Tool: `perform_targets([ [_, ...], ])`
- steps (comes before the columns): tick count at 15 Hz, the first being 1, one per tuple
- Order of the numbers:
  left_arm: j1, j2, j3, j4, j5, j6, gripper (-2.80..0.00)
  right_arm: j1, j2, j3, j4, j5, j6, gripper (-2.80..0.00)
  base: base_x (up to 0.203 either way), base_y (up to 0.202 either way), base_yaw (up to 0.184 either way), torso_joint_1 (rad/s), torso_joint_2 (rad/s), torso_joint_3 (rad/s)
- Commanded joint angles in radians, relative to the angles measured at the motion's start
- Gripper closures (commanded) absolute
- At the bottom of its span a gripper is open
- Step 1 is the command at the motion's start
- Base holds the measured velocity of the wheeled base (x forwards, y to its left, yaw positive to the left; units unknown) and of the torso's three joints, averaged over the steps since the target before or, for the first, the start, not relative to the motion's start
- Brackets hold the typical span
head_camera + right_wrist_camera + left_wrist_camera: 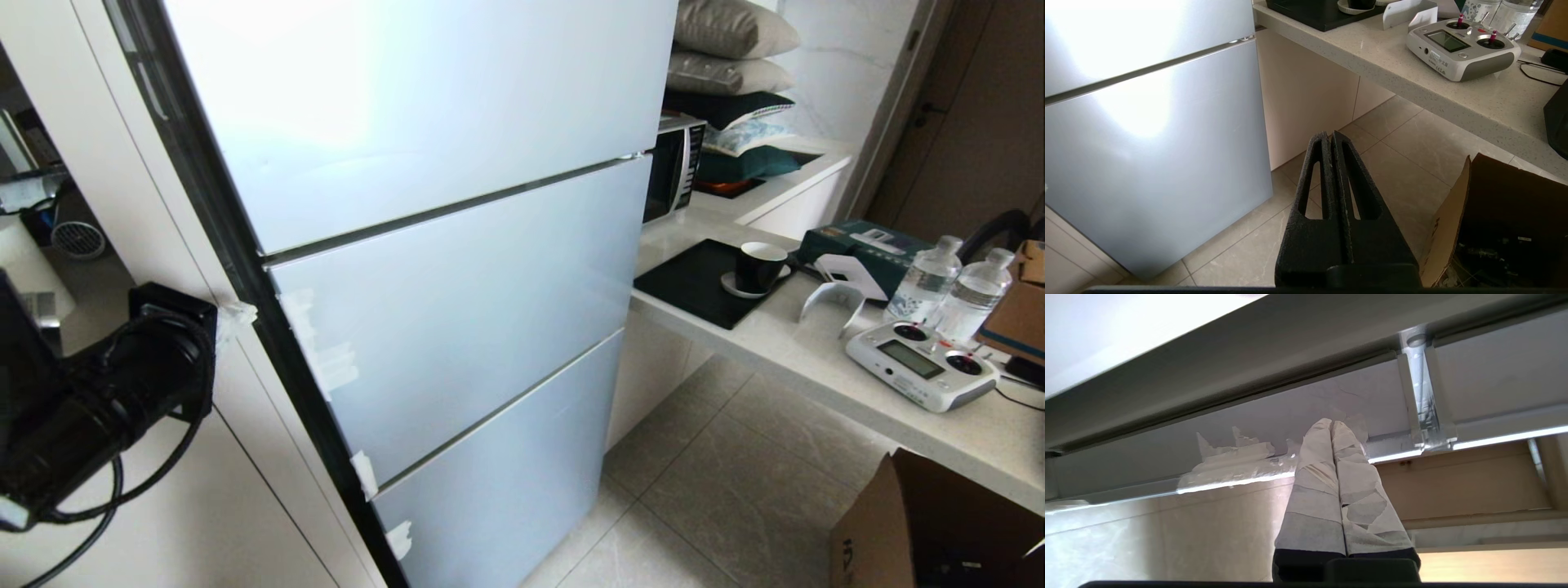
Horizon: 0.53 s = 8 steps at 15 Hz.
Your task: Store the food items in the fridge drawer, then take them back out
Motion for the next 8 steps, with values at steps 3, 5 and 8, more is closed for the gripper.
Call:
perform_targets([
  [3,-0.009,0.035,-0.013,-0.020,0.000,-0.019,0.00,0.000,0.002,0.001,-0.001,0.000,0.002,0.00,0.000,0.000,0.000,0.000,0.00,0.000],
  [5,-0.009,0.044,-0.029,-0.021,0.001,-0.021,0.00,0.000,0.002,0.001,-0.001,0.000,0.005,0.00,0.000,0.000,0.000,0.000,0.00,0.000],
  [8,-0.009,0.054,-0.041,-0.020,0.001,-0.019,0.00,0.000,0.002,0.001,-0.001,0.000,0.005,0.00,0.000,0.000,0.000,0.000,0.00,0.000],
])
